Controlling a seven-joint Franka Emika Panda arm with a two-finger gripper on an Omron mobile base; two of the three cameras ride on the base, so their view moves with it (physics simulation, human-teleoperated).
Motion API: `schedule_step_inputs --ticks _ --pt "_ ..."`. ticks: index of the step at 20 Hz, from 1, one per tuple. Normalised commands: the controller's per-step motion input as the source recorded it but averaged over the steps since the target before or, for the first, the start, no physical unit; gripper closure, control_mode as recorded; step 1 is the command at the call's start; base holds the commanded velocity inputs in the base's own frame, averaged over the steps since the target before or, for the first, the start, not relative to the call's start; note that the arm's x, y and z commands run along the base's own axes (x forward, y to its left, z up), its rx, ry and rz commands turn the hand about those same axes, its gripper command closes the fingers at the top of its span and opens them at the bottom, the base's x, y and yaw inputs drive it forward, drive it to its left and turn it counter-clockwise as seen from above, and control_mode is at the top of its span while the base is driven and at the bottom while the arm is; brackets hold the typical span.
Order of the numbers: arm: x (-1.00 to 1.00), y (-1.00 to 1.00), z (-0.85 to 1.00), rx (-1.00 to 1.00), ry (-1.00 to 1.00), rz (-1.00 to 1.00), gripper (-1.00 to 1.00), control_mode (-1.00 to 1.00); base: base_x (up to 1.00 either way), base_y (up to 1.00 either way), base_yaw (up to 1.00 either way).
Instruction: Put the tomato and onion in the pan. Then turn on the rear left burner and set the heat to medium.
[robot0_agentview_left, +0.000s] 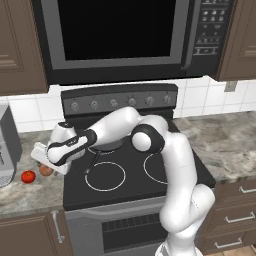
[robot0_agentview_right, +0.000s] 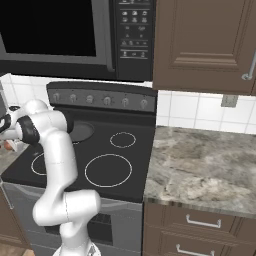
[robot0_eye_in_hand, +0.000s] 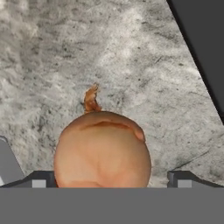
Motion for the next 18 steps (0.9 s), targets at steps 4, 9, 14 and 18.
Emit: schedule_step_inputs --ticks 4,9,14,18 --pt "0.05 0.00 -0.18 0.00 0.00 0.00 -1.00 -1.00 0.00 0.00 0.00" --pt "0.01 0.00 -0.25 0.00 0.00 0.00 -1.00 -1.00 0.00 0.00 0.00" --pt "0.00 -0.01 -0.34 0.00 -0.02 0.00 1.00 -1.00 0.00 0.00 0.00" --pt "0.00 -0.11 -0.24 0.00 -0.02 0.00 1.00 -1.00 0.00 0.00 0.00"
